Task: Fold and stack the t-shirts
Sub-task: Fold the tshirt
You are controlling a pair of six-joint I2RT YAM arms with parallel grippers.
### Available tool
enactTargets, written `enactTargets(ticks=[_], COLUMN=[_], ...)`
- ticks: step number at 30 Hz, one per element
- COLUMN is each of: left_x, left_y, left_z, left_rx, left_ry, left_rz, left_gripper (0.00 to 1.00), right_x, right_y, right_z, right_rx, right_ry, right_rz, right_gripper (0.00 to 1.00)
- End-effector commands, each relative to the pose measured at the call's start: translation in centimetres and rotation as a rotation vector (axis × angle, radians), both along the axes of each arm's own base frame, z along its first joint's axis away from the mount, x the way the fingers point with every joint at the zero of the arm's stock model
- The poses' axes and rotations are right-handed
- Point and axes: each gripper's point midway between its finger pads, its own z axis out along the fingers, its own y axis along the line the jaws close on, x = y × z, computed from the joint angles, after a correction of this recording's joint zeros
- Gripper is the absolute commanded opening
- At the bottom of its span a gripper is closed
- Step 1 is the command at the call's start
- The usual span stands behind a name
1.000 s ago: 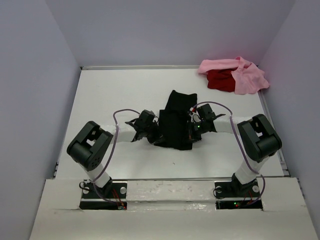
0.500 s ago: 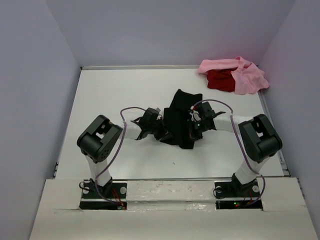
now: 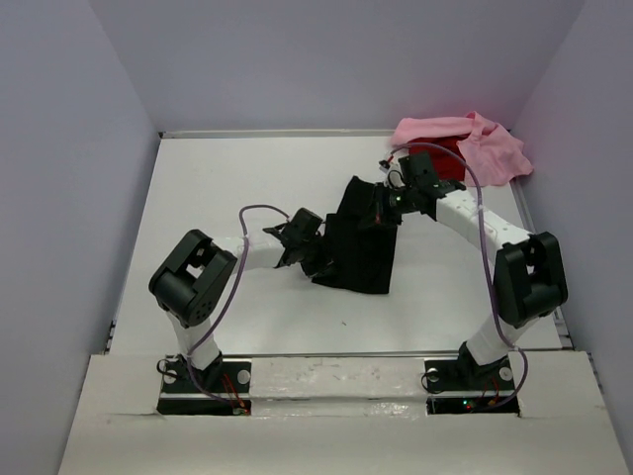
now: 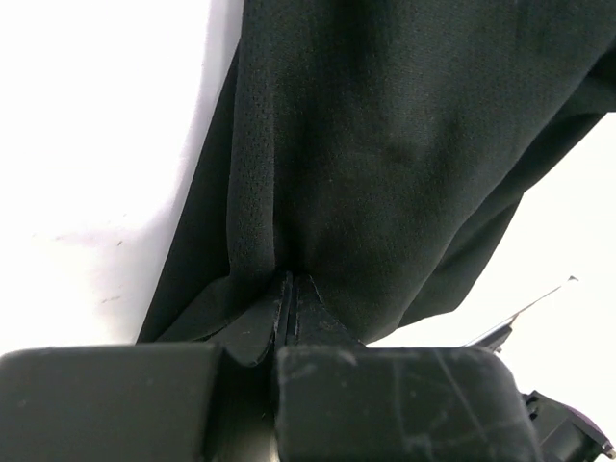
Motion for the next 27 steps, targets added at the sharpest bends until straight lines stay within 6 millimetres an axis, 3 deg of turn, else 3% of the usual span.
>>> enactTargets(ticks=[1, 3, 7, 14, 22, 27], left_x=[-2.4, -3.1, -4.1, -4.6, -5.2, -5.5], left_y=[2.6, 2.4, 2.1, 2.3, 3.2, 3.9], left_z=[-1.4, -1.2, -1.0, -0.4, 0.0, 0.2], left_rx=[0.156, 0.169, 0.172, 0.193, 0.229, 0.247], left_ry=[0.073, 0.081, 0.098, 0.088, 0.093, 0.097], left_rz=[-0.002, -0.012, -0.012, -0.007, 0.016, 0.020], left_gripper=[0.00, 0.00, 0.00, 0.00, 0.00, 0.00], right_x=[-0.2, -0.3, 0.0, 0.9, 2.0, 1.9], right_y=[0.6, 0.8, 2.1, 3.7, 3.1, 1.9], right_z=[0.4, -2.0, -4.7, -3.4, -5.5, -8.4], right_rx=[0.050, 0.054, 0.116, 0.227, 0.151, 0.062], right_ry=[0.029, 0.072, 0.129, 0.158, 0.118, 0.107], right_rz=[0.017, 0.016, 0.040, 0.047, 0.033, 0.013], right_gripper=[0.00, 0.00, 0.00, 0.00, 0.00, 0.00])
